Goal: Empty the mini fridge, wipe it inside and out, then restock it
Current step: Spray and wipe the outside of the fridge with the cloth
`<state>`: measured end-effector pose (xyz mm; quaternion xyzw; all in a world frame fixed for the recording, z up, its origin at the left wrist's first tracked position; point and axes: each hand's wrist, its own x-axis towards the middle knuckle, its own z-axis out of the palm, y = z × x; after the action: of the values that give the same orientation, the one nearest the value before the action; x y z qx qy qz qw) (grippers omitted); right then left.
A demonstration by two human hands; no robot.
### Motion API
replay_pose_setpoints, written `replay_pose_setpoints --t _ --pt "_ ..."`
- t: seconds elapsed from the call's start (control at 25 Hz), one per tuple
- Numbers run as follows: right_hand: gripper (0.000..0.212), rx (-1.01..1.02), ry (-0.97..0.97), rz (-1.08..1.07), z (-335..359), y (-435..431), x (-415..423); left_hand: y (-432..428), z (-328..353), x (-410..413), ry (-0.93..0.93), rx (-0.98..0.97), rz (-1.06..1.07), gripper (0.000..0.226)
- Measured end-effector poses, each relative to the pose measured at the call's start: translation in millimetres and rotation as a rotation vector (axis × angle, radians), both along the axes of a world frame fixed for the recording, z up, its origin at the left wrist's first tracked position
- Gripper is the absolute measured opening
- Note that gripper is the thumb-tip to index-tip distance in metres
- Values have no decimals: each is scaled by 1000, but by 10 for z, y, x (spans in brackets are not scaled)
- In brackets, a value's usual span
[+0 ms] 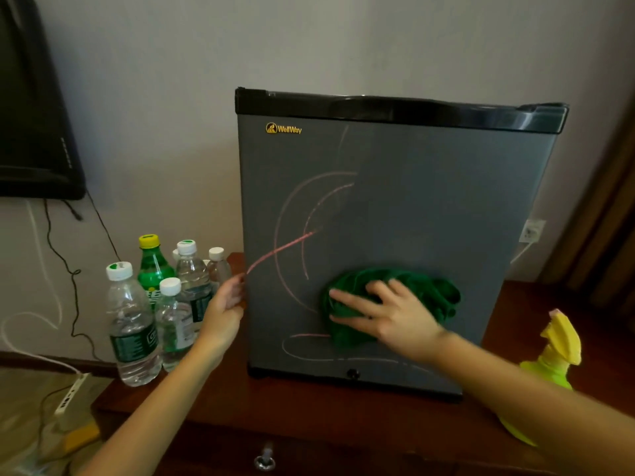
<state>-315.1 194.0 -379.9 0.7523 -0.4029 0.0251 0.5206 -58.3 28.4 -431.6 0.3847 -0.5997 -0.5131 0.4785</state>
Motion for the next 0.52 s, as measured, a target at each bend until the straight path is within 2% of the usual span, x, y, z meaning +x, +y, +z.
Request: replay_pose_setpoints --t 0.08,0.16,0.24,0.32,0.36,0.44,0.52 --pt "57 -158 -44 47 802 -156 90 -33 26 46 -33 0 -32 62" --pt "61 -313 -179 41 1652 -291 239 -7 41 50 -28 15 -58 60" --pt "60 -440 -300 8 1982 -407 372 38 21 46 12 26 -61 59" --pt "61 -486 -331 3 1712 -503 472 47 -18 53 42 25 -52 60" --pt "61 -433 -331 11 1410 -528 520 35 -39 57 56 26 -46 62" --pt "58 -240 -228 40 606 -554 570 39 -65 89 48 34 -30 63" --pt "51 -43 -36 5 -159 -488 620 78 -96 145 6 43 -21 63"
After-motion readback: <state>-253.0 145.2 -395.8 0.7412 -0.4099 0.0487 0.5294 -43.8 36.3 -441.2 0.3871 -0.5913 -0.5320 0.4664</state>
